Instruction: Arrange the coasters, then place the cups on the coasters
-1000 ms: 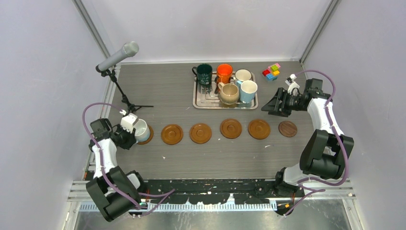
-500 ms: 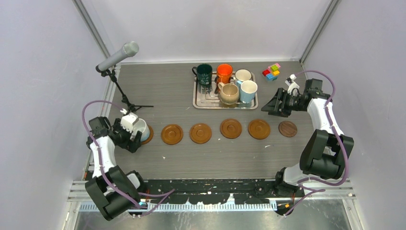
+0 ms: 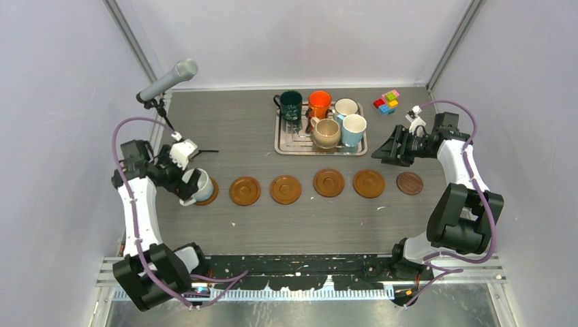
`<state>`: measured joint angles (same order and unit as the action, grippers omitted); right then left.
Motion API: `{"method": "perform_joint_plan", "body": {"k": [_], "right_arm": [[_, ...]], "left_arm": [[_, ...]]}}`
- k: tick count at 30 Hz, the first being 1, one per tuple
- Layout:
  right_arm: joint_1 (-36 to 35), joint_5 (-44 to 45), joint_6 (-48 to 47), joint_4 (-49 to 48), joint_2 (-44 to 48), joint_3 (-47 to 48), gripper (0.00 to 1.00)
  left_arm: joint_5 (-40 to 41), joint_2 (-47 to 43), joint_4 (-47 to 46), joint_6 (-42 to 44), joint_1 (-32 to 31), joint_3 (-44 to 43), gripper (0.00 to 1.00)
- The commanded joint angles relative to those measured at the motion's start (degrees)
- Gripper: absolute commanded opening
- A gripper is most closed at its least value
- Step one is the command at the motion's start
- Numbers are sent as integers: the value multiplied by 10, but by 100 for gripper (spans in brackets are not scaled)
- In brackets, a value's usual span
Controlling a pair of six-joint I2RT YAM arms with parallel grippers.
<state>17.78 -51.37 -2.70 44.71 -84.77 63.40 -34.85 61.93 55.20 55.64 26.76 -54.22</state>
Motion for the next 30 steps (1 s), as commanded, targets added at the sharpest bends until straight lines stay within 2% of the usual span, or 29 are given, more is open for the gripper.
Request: {"method": "perform_joint_plan", "body": {"k": [1, 9, 13, 15, 18, 22, 25, 30], "right_arm": [[-1, -15, -3, -5, 6, 5, 63], [-1, 19, 10, -13, 14, 3, 63], [-2, 30, 10, -16, 22, 2, 63], [-2, 34, 7, -16, 27, 2, 63], [-2, 40, 5, -15, 35, 2, 63], [-2, 44, -1, -9, 47, 3, 63], [-2, 43, -7, -3, 55, 5, 63], [-2, 43, -14, 3, 59, 8, 64]], "left_arm": [[48, 22, -18, -69, -102, -39, 100], [178, 112, -100, -208, -385, -117, 100], [198, 206, -126, -229, -503, -185, 100], [200, 258, -136, -224, -541, -229, 100], [202, 342, -157, -206, -566, -302, 100], [209, 464, -166, -188, -557, -440, 97], [180, 529, -182, -139, -542, -517, 98], [106, 616, -158, -17, -508, -614, 96]]}}
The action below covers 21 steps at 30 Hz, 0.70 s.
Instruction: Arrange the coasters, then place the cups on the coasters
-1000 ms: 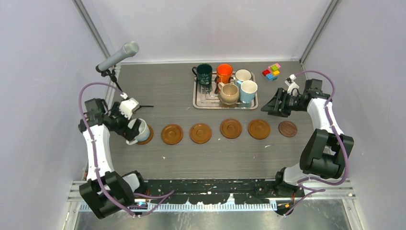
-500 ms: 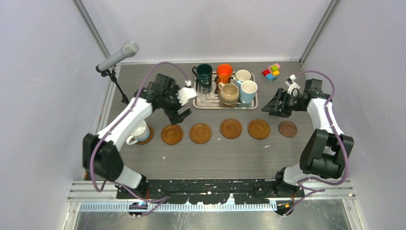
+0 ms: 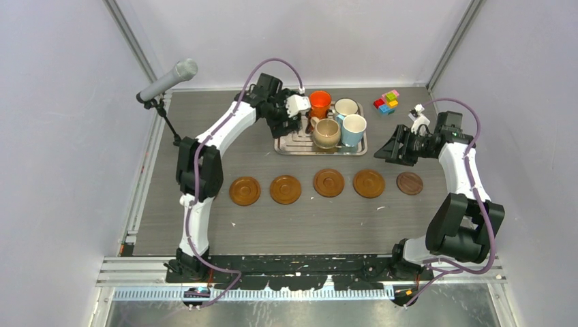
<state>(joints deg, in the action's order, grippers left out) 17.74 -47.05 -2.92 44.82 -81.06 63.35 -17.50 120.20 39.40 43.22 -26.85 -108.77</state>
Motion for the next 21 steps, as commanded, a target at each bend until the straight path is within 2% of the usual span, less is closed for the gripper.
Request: {"method": "perform_joint_plan", "body": {"k": [1, 4, 11, 16, 21], "right_arm": [[-1, -1, -13, 4, 21, 10, 64], [-2, -3, -17, 6, 19, 13, 64], [-1, -9, -23, 15, 12, 17, 64], [-1, -9, -25, 15, 11, 16, 64], [-1, -8, -29, 21, 3, 19, 63]], "left_arm": [[-79, 47, -1, 119, 38, -84, 96], [-98, 90, 14, 165, 58, -143, 96], [-80, 168, -14, 233, 69, -209, 96], [-57, 223, -52, 248, 71, -260, 97], [-37, 285, -50, 257, 72, -341, 98]]}}
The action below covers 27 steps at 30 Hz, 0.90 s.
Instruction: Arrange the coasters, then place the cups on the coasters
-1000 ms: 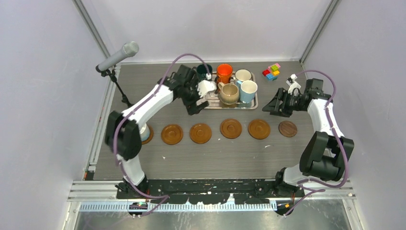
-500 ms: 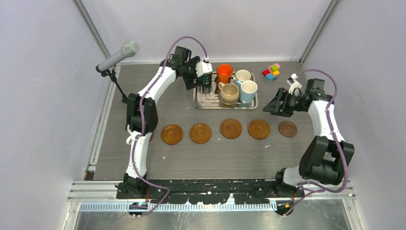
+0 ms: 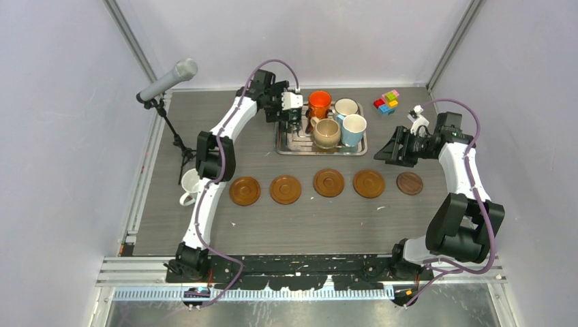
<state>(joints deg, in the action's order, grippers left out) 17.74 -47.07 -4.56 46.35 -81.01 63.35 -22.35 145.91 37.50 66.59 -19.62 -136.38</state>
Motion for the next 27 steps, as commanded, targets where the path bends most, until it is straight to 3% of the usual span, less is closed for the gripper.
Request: {"method": "perform_joint_plan", "body": {"k": [1, 8, 16, 27], "right_arm": [[-1, -7, -13, 6, 1, 19, 64], [-1, -9, -13, 8, -5, 20, 63], [-1, -8, -16, 9, -13, 21, 64], [-1, -11, -15, 10, -13, 22, 64]], "left_arm": [[17, 32, -42, 25, -1, -67, 98], [17, 49, -59, 67, 3, -58, 100], [-19, 53, -80, 43, 11, -60, 100], [-82, 2, 36, 66, 9, -31, 99]]}}
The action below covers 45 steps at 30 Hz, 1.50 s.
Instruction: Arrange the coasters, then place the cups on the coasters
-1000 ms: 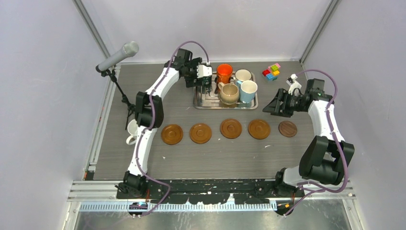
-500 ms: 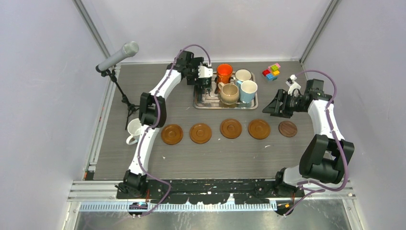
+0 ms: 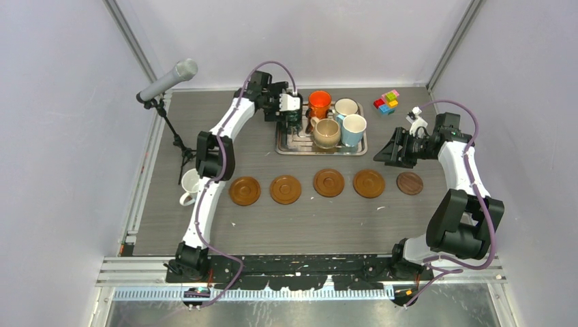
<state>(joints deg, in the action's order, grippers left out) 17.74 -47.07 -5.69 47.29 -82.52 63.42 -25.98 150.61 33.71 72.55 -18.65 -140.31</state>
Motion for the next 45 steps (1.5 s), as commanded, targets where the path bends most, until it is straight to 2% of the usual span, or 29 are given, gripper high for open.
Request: {"method": "perform_joint_plan", "body": {"k": [1, 11, 21, 29, 32, 35, 40, 45], "right_arm": [[-2, -11, -4, 1, 3, 21, 63], [-1, -19, -2, 0, 11, 21, 63], [-1, -18, -2, 0, 10, 21, 63], [-1, -15, -2, 0, 2, 22, 63], [-1, -15, -3, 0, 1, 22, 63], [-2, -15, -3, 0, 0, 22, 64], [-1, -18, -1, 0, -1, 22, 63], [-1, -19, -1, 0, 2, 21, 63]], "left_arm": [[-49, -50, 85, 5, -1, 10, 98], [-54, -102, 103, -63, 0, 59, 87], [50, -39, 48, -125, -4, 4, 95], [29, -11, 53, -125, -13, -20, 94], [-1, -6, 79, -128, -14, -37, 88], [-27, -25, 76, -136, -17, -14, 80], [-29, -40, 73, -143, -23, 10, 64], [-32, -20, 121, -151, -26, -24, 53]]}}
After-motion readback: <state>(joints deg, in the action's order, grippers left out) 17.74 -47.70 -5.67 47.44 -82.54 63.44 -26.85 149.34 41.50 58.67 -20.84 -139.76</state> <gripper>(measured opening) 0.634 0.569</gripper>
